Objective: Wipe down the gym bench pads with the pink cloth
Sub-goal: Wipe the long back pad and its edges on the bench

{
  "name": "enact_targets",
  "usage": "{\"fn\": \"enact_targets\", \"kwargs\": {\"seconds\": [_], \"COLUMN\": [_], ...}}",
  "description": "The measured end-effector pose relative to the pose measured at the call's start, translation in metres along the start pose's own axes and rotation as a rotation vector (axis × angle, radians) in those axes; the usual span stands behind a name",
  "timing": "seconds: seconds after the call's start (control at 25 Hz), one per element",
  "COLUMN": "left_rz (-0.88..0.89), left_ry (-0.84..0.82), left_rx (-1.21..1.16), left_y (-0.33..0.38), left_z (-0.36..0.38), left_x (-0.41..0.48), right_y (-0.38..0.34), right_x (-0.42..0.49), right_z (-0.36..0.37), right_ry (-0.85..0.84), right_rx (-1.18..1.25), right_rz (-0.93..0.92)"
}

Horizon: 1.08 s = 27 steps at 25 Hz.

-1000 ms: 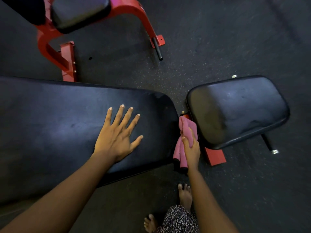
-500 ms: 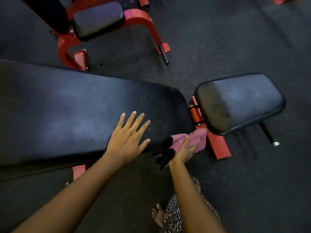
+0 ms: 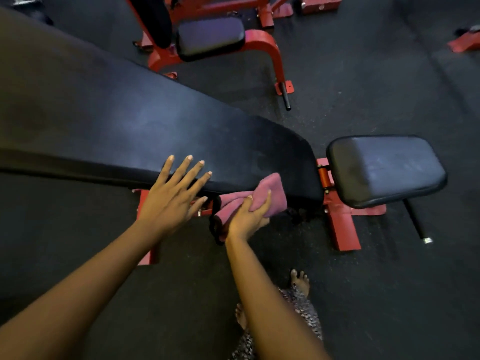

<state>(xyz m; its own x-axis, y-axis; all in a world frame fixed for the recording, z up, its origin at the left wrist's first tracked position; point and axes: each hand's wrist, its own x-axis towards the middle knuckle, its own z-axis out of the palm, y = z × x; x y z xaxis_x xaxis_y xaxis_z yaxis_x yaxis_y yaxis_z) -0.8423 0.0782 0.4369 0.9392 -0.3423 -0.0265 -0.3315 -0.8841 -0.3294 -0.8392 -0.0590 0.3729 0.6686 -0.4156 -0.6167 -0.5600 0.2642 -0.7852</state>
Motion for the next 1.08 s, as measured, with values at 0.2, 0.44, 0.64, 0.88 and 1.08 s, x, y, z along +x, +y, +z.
{"fn": "enact_targets", "kwargs": {"seconds": [0.2, 0.44, 0.64, 0.88, 1.08], "left_rz": [-0.504, -1.488, -1.378, -1.369, -1.52], "left_ry": [0.372, 0.733, 1.018, 1.299, 1.731], "left_rx": [-0.8, -2.107, -2.335, -2.435, -2.204], "left_y": [0.054, 0.07, 0.045, 0.05, 0.052], "left_z": [-0.012, -0.025, -0.01, -0.019, -0.031], "left_x": [-0.048, -0.028, -0.009, -0.006, 0.0], "right_y": [-0.005, -0.072, -0.099, -0.135, -0.154], "right_x": [-0.025, 0.061, 0.081, 0.025, -0.036], "right_z": [-0.056, -0.035, 0.005, 0.078, 0.135], "right_ry": [-0.398, -0.878, -1.239, -1.346, -1.346], "right_rx": [-0.522, -1.375, -1.462, -0.972, -0.807], "right_rz": [-0.676, -2.3, -2.553, -2.8, -3.033]}}
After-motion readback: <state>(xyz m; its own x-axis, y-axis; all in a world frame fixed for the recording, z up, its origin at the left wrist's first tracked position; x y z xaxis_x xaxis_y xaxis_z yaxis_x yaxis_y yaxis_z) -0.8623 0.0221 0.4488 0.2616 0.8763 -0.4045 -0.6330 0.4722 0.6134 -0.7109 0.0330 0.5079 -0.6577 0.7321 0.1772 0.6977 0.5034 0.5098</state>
